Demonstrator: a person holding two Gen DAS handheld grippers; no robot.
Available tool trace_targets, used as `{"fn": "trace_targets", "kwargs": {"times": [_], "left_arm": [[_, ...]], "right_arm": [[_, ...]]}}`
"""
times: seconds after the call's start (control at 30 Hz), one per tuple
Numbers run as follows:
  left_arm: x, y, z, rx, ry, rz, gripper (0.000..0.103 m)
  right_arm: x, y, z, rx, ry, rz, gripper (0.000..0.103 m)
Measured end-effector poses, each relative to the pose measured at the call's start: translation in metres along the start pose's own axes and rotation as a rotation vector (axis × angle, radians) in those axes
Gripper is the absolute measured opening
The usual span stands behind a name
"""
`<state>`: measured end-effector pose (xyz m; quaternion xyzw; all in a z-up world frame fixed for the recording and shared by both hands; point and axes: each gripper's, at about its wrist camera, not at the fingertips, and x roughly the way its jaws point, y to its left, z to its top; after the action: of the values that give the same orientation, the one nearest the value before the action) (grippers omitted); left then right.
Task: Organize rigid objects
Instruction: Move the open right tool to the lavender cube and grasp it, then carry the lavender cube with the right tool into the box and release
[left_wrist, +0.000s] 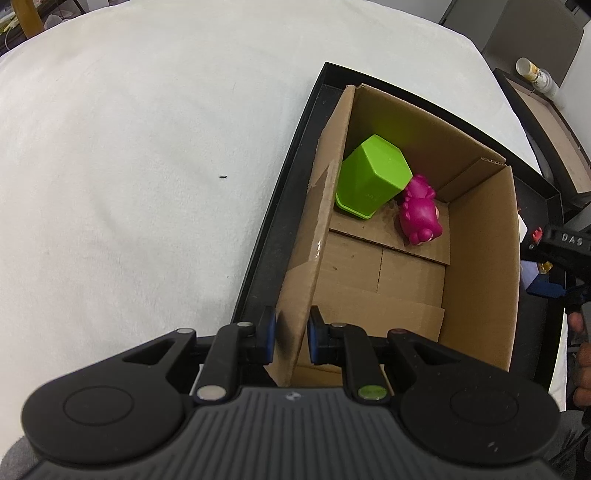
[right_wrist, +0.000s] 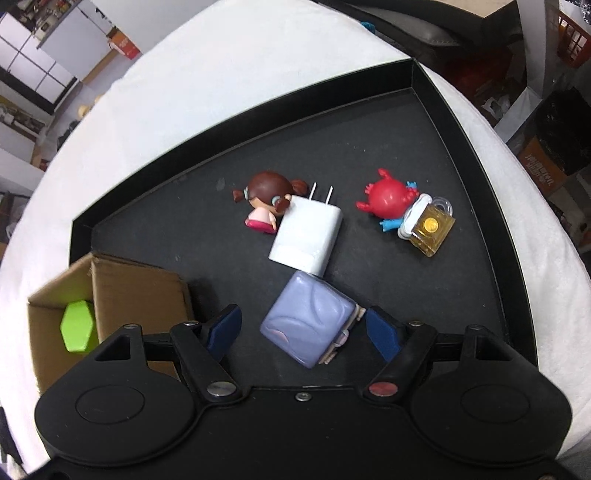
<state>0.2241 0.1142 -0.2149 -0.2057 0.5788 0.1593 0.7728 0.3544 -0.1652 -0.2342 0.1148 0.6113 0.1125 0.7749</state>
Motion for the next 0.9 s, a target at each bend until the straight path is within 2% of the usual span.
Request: {"fn": "trace_targets", "kwargs": {"times": [0.23,0.33,0.37,0.6,0.9], "left_arm": [[-0.003,0.003,-0.002,0.001,-0.012,-0.012,0.016],[-0.005,0.005,-0.002,0.0,-0.017,-0.016,0.016],[-0.006,0.005,-0.003,0.0,-0.018,-0.017,0.016],[-0.008,0.005,-0.004,0.003,-0.02,-0.016,0.016],[-0.007,0.004,-0.005,0.005,-0.015,-0.016,0.016]], "right_arm": [[-0.001,-0.007,-0.01,-0.011,0.017,-0.017,0.064],[-0.004,-0.007,-0.013,-0.022,0.019,-0.022,0.055],[-0.005,-0.009,-0.015,-0.021,0.023,-0.021,0.047],[-0.013,-0.014,-0.02,-0.03,0.018,-0.031,0.043],[-0.018,-0.022,-0.032,-0.031,0.059,-0.01,0.043]]}}
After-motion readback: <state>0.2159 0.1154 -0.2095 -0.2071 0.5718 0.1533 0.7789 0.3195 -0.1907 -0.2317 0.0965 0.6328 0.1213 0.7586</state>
